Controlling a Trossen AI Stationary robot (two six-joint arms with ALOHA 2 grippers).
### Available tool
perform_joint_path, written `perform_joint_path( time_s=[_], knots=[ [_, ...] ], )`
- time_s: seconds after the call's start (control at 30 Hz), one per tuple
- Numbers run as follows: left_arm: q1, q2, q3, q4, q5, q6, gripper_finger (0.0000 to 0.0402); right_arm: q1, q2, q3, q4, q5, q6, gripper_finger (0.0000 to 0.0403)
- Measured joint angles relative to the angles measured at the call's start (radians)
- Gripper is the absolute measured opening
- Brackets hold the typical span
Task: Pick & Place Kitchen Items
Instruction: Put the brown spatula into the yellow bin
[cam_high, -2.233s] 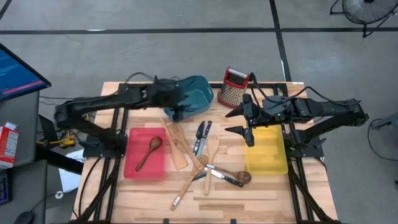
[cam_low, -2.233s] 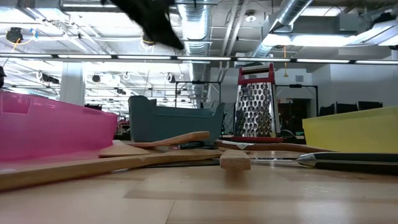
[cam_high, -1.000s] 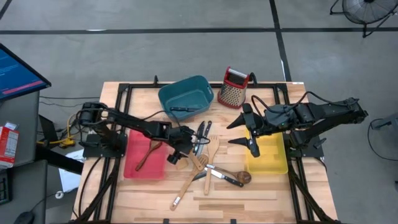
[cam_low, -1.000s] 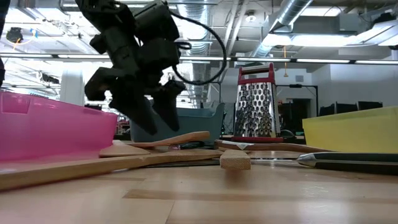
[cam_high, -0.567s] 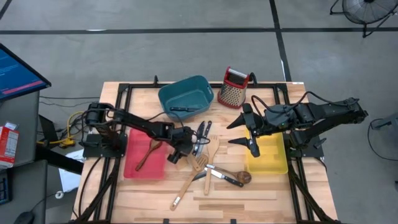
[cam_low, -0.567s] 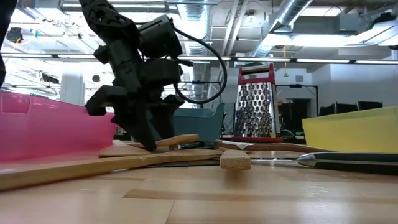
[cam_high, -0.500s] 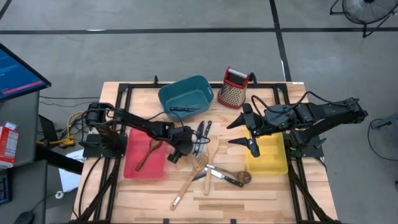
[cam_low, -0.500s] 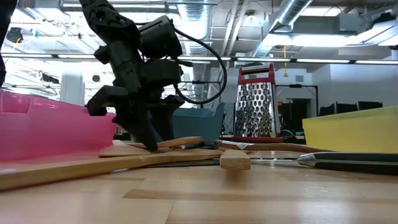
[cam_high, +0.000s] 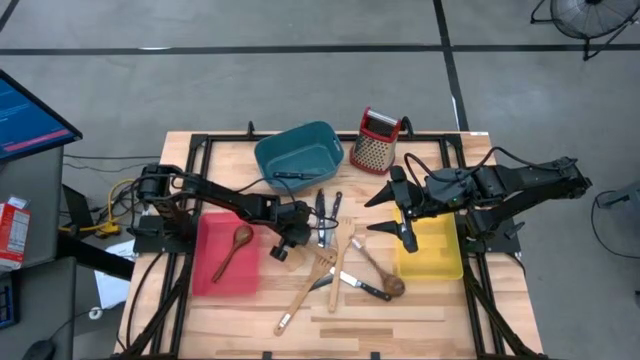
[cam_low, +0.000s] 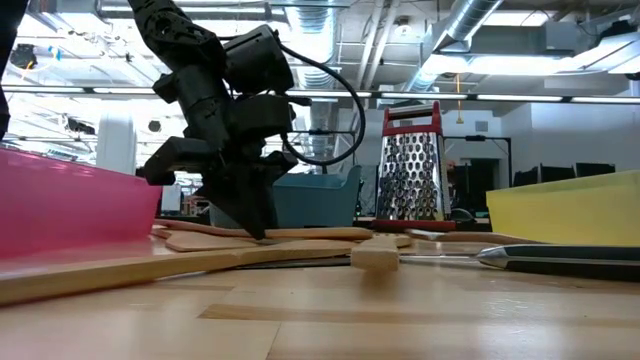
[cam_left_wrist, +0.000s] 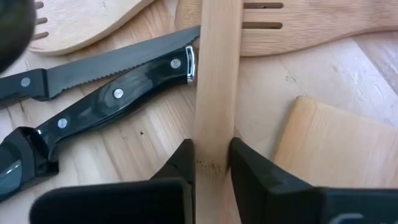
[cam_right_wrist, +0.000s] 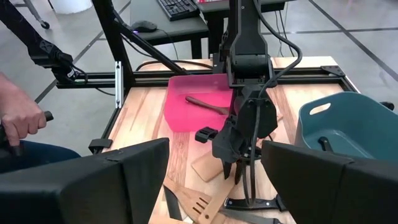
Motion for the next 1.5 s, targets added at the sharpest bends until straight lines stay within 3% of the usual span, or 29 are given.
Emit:
perform_joint_path(
  time_s=[0.2, 0.4, 0.6, 0.8, 0.97, 1.1, 1.2, 1.33, 1.5],
  knots=[
    [0.0, -0.022, 0.004, 0.005, -0.008, -0.005, 0.0044, 0.0, 0.0, 0.0, 0.001, 0.0, 0.018, 0.0266],
    [0.008, -0.121, 0.037, 0.025, -0.029, -0.006, 0.0041, 0.0, 0.0, 0.0, 0.003, 0.0, 0.018, 0.0266],
    [0.039, -0.313, 0.045, 0.045, -0.033, -0.088, 0.0037, 0.0, 0.0, 0.0, 0.005, 0.0, 0.018, 0.0266],
    [0.085, -0.548, 0.046, 0.061, -0.032, -0.161, 0.0002, -0.001, 0.0, 0.0, 0.009, 0.0, 0.015, 0.0266],
    [0.097, -0.653, 0.046, 0.064, -0.032, -0.163, 0.0006, -0.002, 0.0, 0.0, 0.008, 0.0, 0.015, 0.0266],
    [0.094, -0.63, 0.046, 0.061, -0.021, -0.154, 0.0023, -0.002, 0.0, 0.0, 0.006, 0.0, 0.015, 0.0266],
    [0.085, -0.562, 0.046, 0.061, 0.042, -0.105, 0.005, -0.002, 0.0, 0.0, 0.005, 0.0, 0.016, 0.0266],
    [0.059, -0.436, 0.045, 0.056, 0.116, -0.054, 0.0102, 0.0, 0.0, 0.0, 0.004, -0.001, 0.018, 0.0266],
    [0.023, -0.281, 0.045, 0.054, 0.119, -0.011, 0.0186, 0.0, 0.0, 0.0, 0.003, -0.002, 0.018, 0.0266]
  ],
)
